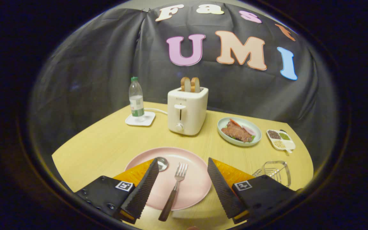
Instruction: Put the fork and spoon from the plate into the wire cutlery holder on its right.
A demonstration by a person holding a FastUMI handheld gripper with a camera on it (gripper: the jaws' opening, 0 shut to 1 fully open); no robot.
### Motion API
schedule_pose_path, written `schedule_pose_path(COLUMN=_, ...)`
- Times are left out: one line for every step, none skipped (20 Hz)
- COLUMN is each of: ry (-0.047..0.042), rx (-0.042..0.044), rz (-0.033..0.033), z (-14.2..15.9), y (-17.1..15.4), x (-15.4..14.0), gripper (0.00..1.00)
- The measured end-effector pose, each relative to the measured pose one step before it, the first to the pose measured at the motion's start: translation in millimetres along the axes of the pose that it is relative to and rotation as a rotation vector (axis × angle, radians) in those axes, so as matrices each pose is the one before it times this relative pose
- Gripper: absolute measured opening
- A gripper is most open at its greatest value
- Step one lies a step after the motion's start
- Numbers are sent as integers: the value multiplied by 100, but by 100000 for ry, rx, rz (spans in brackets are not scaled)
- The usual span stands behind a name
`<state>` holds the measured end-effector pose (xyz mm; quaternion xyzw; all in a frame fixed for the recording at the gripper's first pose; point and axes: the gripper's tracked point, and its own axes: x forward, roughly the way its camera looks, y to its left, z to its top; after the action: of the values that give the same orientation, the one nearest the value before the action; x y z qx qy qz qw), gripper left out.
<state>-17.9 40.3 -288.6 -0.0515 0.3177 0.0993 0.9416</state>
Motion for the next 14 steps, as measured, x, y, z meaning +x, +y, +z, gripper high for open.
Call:
schedule_pose_path(ry=2649, rx=-566, rz=400, z=-990, y=115, x=373, gripper=98)
schedule_pose_path(ry=2850, rx=-738, rz=188, z=-907, y=155, x=382, gripper=98)
schedule_pose_path(ry=2524, rx=-876, rz=-293, z=-786, y=32, x=334, gripper=98)
schedule_pose_path(ry=2833, rx=-1014, rz=-834, z=-851, y=-74, x=349, gripper=98)
schedule_pose_path(ry=3115, rx=-564, rz=204, z=-864, y=156, x=299, gripper=98)
schedule_pose_path(ry=1922, rx=16, rz=100, z=-720, y=197, x=357, gripper=98)
schedule_pose_path(ry=2218, rx=-73, rz=64, z=-534, y=125, x=251, gripper=98)
schedule_pose_path(ry=1515, rx=86, rz=265, z=-545, y=163, x=224, gripper=98)
schedule_pose_path(ry=956, rx=12, rz=444, z=-194, y=190, x=105, gripper=98)
schedule_pose_path(ry=324, rx=-186, rz=129, z=-66, y=180, x=186, gripper=92)
schedule_pose_path(ry=1060, rx=27, rz=411, z=-176, y=239, x=180, gripper=87)
schedule_pose_path(ry=1587, rx=-89, rz=-31, z=-438, y=104, x=184, gripper=81)
schedule_pose_path(ry=1681, rx=228, rz=682, z=-228, y=206, x=68, gripper=75)
schedule_pose_path(ry=-328, rx=1016, rz=204, z=163, y=292, x=-32, gripper=69)
